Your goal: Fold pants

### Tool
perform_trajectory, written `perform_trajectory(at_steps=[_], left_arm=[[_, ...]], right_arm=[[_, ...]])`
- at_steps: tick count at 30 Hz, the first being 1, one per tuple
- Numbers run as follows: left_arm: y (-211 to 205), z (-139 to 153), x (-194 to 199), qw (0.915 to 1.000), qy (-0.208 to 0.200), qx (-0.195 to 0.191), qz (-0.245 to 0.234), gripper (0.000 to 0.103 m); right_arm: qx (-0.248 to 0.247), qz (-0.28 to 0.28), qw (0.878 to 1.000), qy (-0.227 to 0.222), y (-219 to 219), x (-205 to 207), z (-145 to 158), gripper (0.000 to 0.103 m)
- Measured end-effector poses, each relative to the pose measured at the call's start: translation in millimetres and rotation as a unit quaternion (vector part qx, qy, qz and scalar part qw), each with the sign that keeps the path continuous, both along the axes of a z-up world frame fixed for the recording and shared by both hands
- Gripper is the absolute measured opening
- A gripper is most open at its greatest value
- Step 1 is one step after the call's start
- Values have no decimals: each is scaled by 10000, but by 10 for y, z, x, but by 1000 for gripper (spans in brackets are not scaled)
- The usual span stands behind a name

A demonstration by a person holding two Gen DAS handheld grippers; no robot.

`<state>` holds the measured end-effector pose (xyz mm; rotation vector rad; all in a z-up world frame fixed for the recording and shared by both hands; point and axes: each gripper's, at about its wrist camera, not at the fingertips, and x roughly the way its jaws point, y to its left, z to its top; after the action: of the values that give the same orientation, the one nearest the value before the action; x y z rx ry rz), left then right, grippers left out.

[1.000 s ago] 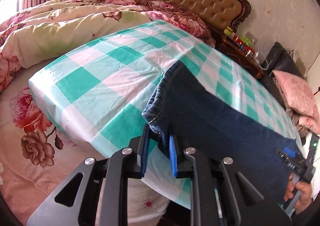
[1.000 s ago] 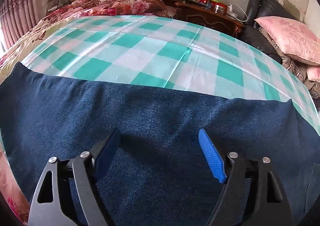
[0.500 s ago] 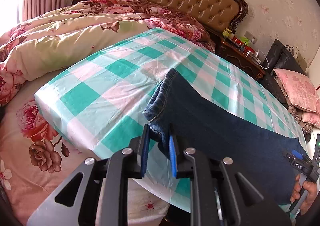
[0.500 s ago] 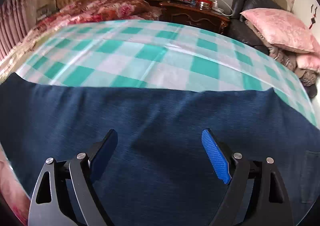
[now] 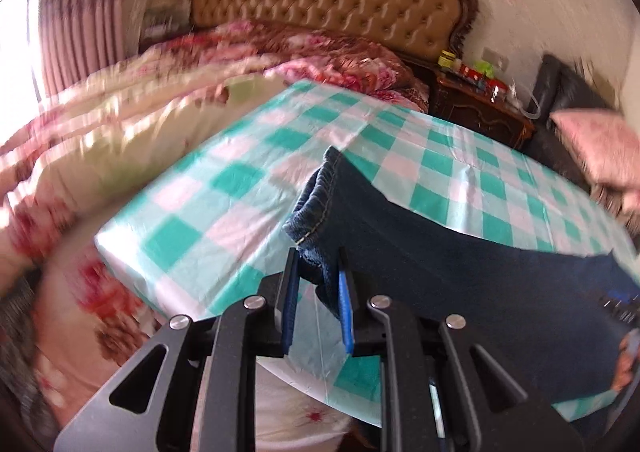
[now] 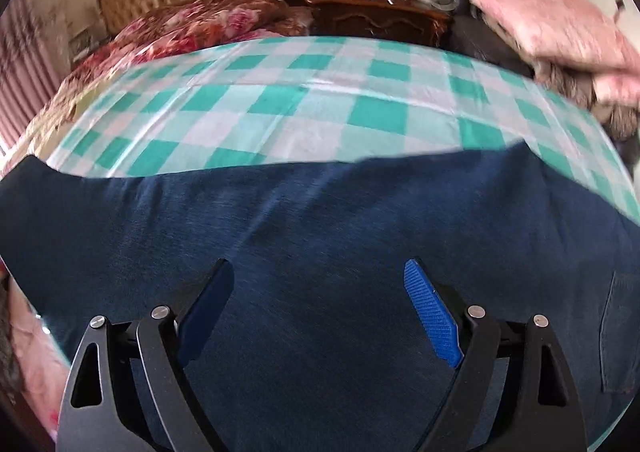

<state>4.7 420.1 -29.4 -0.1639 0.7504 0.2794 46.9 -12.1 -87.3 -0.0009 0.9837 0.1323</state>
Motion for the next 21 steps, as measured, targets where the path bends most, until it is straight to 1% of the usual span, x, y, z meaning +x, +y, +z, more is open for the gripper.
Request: perform_trajectory(at_steps=[2,4,6,7,9,11,13,14,16,17,18,19,21], left_arm=[[-237,164,22,9985,-4,516,-158,18],[-512,317,31,9939,-30,1045,-343,18],[-988,517,15,9833,-121,1649,-754,18],[-1146,566,-3,9792,-160,1821,-876,18],[-1812,694,-55,9619,-349,2307,-1427,18],[-2409,666,-124,9436,-486,2627,-1954,18],[-3165,450,-234,9206,-635,2790,-2656,18],[-3428,312,-281,9118,-671,2839,-2891,18],[-3986,-122,-375,8901,-532,2897,-3477,20],[-4218,-405,-405,8818,-348,2828,-3758,26],[-4348,-611,-416,8793,-164,2792,-3855,27],[-4395,-714,-432,8789,-87,2778,-3877,27],[-4433,-769,-527,8836,-240,2747,-3785,39]], right_arm=[[291,-61,9995,105,-174,-28,33,83],[522,-114,9985,139,-332,-66,82,83],[631,-226,9977,106,-463,-99,136,83],[725,-320,9968,81,-584,-119,180,83],[918,-573,9941,19,-838,-157,262,83],[1036,-808,9913,-72,-1076,-197,339,83],[1120,-1046,9881,-107,-1318,-245,375,83],[1163,-1137,9866,-93,-1427,-271,373,83],[1221,-1281,9842,-35,-1612,-318,328,83],[1271,-1355,9826,36,-1697,-351,289,81],[1320,-1394,9814,89,-1756,-377,258,80],[1404,-1405,9800,134,-1820,-415,229,80],[1491,-1382,9789,180,-1908,-460,205,80]])
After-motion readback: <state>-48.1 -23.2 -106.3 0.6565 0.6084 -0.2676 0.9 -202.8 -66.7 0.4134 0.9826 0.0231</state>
